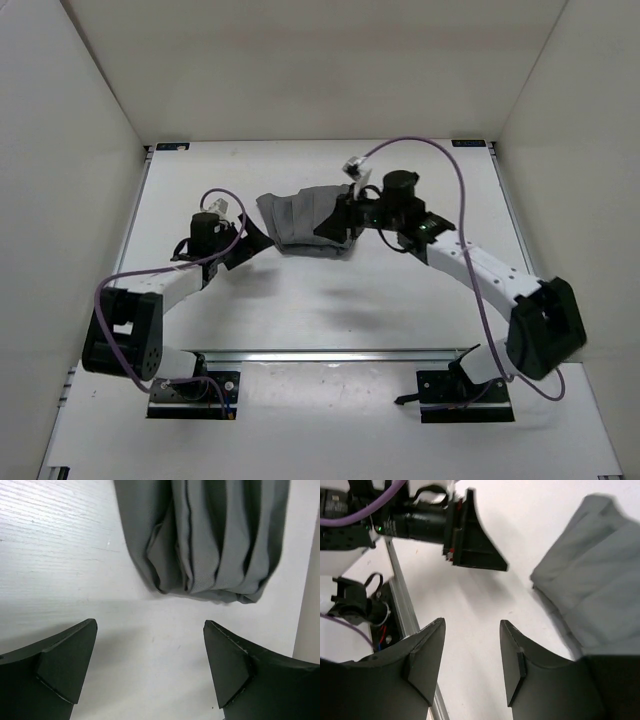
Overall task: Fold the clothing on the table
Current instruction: Fold the skirt
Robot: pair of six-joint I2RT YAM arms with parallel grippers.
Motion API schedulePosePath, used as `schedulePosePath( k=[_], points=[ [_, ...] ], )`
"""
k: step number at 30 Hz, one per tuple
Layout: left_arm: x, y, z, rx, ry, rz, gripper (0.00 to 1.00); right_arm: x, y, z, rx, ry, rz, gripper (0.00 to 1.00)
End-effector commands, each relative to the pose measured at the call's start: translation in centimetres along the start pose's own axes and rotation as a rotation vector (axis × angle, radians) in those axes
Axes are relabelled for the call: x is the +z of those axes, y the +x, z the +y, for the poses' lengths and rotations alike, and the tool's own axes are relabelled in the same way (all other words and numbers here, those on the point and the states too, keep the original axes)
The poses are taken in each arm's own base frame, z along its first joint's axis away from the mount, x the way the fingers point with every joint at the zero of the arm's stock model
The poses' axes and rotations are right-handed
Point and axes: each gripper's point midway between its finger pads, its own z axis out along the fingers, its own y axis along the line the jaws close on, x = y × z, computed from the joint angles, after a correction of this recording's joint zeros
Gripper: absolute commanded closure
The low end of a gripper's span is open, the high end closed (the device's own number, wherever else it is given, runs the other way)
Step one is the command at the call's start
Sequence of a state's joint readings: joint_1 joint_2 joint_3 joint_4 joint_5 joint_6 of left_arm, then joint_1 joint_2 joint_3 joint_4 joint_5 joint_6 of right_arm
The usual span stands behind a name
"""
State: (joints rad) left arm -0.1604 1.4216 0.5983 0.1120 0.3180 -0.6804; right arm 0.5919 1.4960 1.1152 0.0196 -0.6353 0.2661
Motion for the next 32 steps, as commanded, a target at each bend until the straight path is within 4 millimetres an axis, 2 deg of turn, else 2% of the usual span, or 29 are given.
schedulePosePath(
  k=[1,2,4,5,6,7,9,10,11,15,19,22,24,26,30,31,32],
  points=[
    [-2.0,0.0,-0.9,0.026,0.035,-0.025,0.02,-2.9,-1.0,-2.0,-0.001,0.079,-0.131,0.55],
    [-2.5,-0.3,-0.8,0.026,0.041,-0.04,0.02,-4.2,-1.9,-1.6,-0.01,0.105,-0.166,0.55],
    [-3.3,-0.6,-1.7,0.038,0.089,-0.049,0.01,-6.3,-1.1,-3.1,0.0,0.182,-0.181,0.54],
    [-3.6,-1.1,-2.2,0.057,0.104,-0.058,0.02,-7.3,-1.6,-2.7,-0.007,0.188,-0.205,0.53],
    [-3.7,-0.7,-2.1,0.075,0.088,-0.039,0.01,-8.4,-1.7,-3.2,-0.007,0.213,-0.225,0.53],
    [-3.7,-1.0,-2.2,0.095,0.071,-0.037,0.01,-9.1,-0.7,-4.0,0.025,0.24,-0.212,0.53],
    [-3.8,-0.4,-2.1,0.119,0.034,0.002,0.01,-10.7,-1.1,-4.3,0.015,0.267,-0.242,0.53],
    [-3.9,-0.5,-2.3,0.123,0.036,0.004,0.01,-11.0,-0.3,-5.1,0.032,0.291,-0.232,0.53],
    [-3.9,-0.1,-2.4,0.13,0.046,0.014,0.01,-11.7,-0.6,-5.0,0.028,0.303,-0.249,0.52],
    [-4.5,0.3,-2.7,0.152,0.072,-0.006,0.01,-12.4,-0.3,-5.0,0.025,0.31,-0.259,0.52],
    [-5.5,-0.4,-3.2,0.164,0.083,-0.043,0.01,-12.3,-0.9,-4.3,0.016,0.298,-0.265,0.51],
    [-5.9,-1.0,-3.6,0.184,0.092,-0.072,0.01,-11.9,-0.6,-4.1,0.012,0.291,-0.258,0.51],
    [-6.0,-0.9,-3.6,0.182,0.094,-0.077,0.01,-11.6,-0.5,-3.8,0.006,0.284,-0.247,0.46],
    [-6.1,-0.7,-4.0,0.185,0.116,-0.069,0.01,-11.7,-0.3,-3.8,0.014,0.285,-0.241,0.45],
    [-5.9,0.3,-3.8,0.182,0.111,-0.033,0.01,-11.8,0.1,-3.7,0.009,0.287,-0.247,0.44],
    [-5.7,-0.3,-3.8,0.182,0.1,-0.035,0.01,-11.8,0.2,-3.7,0.008,0.283,-0.245,0.43],
    [-5.6,0.0,-3.6,0.198,0.089,-0.012,0.01,-11.9,0.4,-3.9,0.012,0.292,-0.24,0.42]
  ],
)
